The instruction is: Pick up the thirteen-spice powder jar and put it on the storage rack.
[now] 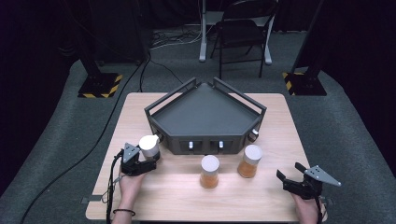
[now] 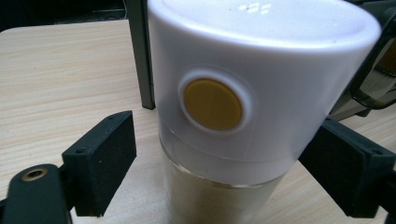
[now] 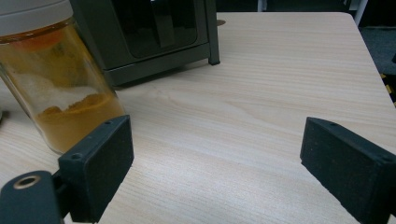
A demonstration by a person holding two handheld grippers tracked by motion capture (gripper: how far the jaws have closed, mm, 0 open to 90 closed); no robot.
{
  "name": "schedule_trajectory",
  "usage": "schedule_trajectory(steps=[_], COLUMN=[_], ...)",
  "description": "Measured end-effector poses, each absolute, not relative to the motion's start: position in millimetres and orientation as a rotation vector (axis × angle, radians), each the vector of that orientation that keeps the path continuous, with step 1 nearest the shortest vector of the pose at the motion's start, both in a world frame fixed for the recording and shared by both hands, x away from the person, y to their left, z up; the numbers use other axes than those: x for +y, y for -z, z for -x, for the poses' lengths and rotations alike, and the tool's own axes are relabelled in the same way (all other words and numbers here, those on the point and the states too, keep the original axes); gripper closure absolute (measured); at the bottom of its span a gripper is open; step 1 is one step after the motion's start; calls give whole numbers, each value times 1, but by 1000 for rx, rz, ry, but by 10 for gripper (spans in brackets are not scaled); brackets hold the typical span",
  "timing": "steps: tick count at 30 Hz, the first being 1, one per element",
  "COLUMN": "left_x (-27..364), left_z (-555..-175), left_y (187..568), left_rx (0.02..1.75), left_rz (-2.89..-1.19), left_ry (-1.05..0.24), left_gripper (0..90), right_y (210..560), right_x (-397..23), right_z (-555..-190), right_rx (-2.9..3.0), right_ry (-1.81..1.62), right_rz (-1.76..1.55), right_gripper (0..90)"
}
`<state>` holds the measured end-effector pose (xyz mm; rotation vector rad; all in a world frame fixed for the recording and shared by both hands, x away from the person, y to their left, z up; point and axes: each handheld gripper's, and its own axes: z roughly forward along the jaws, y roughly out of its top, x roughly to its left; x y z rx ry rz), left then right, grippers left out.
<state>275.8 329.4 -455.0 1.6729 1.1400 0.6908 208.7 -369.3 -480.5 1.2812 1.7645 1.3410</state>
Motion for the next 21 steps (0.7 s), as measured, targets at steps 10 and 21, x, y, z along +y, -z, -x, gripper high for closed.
schedule_trajectory(steps=[10,21], left_x=[329,329], left_z=[-275,-274], left_y=[458,459], left_rx=[1094,1076], left_rz=[-1675,-1684], left_ry=[-709,-725], left_gripper=[292,299], right_y=[480,480], right_x=[-369,-369], right_z=[-209,-209], right_rx=[1766,1768], right_ry=[-1338,-1337], right_rz=[-1280,-1280], right_gripper=[88,88])
